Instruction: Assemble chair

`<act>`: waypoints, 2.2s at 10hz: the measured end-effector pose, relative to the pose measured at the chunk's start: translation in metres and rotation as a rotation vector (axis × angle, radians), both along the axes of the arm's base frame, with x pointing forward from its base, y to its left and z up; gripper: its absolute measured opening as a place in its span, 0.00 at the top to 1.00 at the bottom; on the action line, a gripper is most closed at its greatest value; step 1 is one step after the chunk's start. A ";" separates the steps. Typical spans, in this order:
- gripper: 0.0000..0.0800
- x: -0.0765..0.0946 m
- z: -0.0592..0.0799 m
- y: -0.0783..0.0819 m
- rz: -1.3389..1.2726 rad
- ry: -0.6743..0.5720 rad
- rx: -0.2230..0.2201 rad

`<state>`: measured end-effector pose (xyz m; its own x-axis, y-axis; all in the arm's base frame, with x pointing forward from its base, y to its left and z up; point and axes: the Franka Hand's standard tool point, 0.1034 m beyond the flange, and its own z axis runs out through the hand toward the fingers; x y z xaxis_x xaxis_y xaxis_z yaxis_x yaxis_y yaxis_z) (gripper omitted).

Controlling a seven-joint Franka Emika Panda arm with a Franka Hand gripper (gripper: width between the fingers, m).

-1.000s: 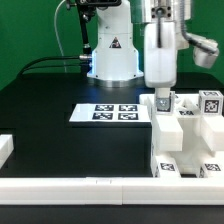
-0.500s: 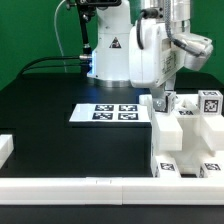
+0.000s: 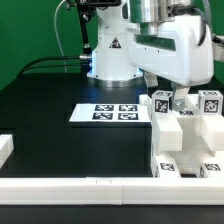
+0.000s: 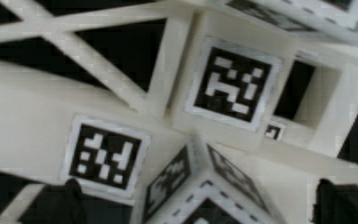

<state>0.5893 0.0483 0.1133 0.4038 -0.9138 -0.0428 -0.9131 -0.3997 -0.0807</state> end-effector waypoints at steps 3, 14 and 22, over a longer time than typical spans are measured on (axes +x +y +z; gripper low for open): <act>0.19 0.003 0.000 0.005 0.482 -0.042 -0.120; 0.65 0.003 -0.007 0.005 -0.282 -0.009 -0.020; 0.24 0.001 -0.008 0.009 -0.654 0.012 0.033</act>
Offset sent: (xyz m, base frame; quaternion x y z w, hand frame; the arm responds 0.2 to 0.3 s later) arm -0.0024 0.0125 -0.0108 -0.0013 0.1502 -0.4421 0.8843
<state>0.5902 0.0575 0.1057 -0.2358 -0.9689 -0.0758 -0.9679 0.2411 -0.0715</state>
